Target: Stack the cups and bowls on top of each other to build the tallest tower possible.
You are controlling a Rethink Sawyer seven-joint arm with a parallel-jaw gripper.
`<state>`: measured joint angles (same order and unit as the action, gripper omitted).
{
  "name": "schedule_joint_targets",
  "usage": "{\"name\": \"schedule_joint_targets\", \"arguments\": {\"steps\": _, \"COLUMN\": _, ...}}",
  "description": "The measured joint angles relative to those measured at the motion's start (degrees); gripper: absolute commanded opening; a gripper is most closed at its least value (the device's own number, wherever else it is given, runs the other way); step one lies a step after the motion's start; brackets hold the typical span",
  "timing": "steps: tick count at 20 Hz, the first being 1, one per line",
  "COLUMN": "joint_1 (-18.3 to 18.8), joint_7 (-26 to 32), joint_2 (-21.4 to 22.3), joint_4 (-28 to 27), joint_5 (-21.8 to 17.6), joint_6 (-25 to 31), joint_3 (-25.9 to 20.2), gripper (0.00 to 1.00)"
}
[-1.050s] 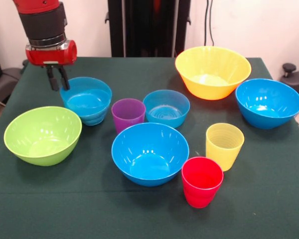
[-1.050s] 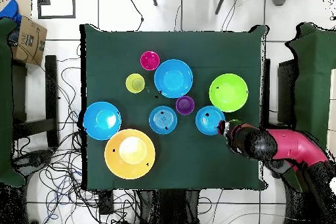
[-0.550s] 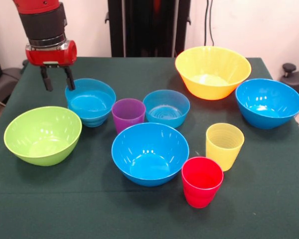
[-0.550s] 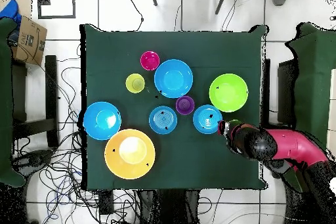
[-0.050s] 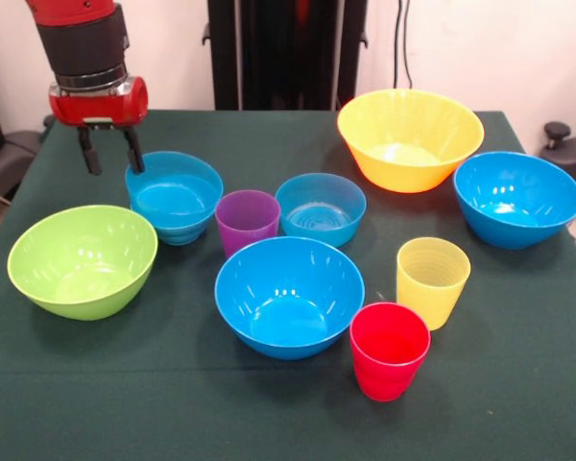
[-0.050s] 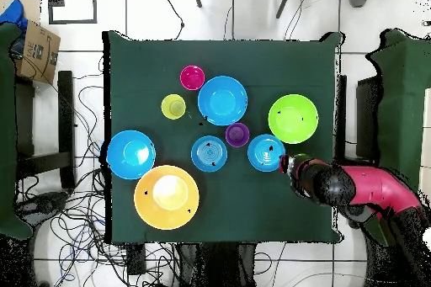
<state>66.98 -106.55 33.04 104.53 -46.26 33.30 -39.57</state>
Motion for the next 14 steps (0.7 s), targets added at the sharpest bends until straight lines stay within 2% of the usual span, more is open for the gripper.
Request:
{"name": "schedule_joint_targets", "arguments": {"steps": 9, "joint_1": -1.04, "joint_7": 0.00, "joint_2": 1.86, "joint_4": 2.35, "joint_5": -0.01, "joint_6": -0.01, "joint_3": 0.01, "gripper": 1.00}}
{"name": "schedule_joint_targets", "arguments": {"steps": 14, "joint_1": -4.07, "joint_7": 0.00, "joint_2": 4.36, "joint_4": 5.23, "joint_5": 0.05, "joint_6": -0.02, "joint_3": 0.07, "gripper": 1.00}}
